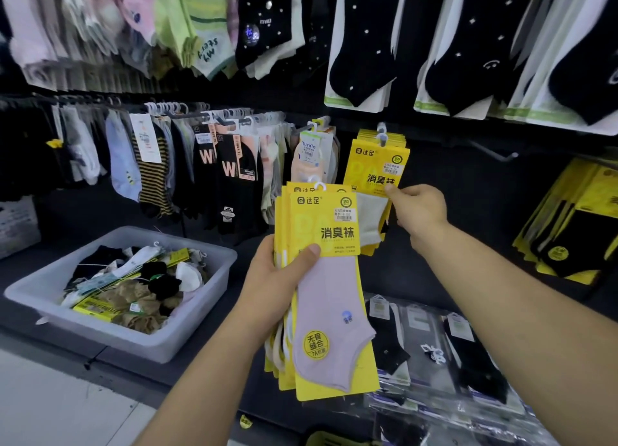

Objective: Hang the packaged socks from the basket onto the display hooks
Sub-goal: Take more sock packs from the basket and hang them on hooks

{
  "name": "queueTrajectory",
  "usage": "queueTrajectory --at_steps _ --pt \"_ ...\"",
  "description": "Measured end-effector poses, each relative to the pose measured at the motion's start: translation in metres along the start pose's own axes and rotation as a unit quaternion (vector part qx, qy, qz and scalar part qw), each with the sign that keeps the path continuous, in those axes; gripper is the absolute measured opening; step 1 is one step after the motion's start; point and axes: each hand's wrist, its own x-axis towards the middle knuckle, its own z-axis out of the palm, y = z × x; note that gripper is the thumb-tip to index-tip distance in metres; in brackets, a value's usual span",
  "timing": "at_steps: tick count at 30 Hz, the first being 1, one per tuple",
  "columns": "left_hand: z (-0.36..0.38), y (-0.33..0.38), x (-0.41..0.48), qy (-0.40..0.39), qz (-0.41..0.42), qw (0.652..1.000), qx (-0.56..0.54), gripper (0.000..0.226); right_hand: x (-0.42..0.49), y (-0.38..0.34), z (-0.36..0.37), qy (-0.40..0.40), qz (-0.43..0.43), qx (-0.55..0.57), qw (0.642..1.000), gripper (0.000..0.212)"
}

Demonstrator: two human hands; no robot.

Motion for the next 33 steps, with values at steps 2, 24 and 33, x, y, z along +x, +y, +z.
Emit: queueTrajectory --at_steps 2,24,33 --pt "0.001 -0.001 0.000 0.001 0.000 1.000 0.002 0.063 -0.009 0.002 0.000 0.004 0.007 0.005 1.000 0.040" --pt "0.020 0.000 -0.008 0.003 0.032 0.997 -0.077 0.038 -0.066 -0.024 -0.036 -0.109 -0.113 0.239 0.958 0.008" --pt "0.009 0.002 -0.007 0.028 0.043 0.996 -0.067 0.041 -0.054 -0.037 -0.047 -0.084 -0.082 0.200 0.973 0.013"
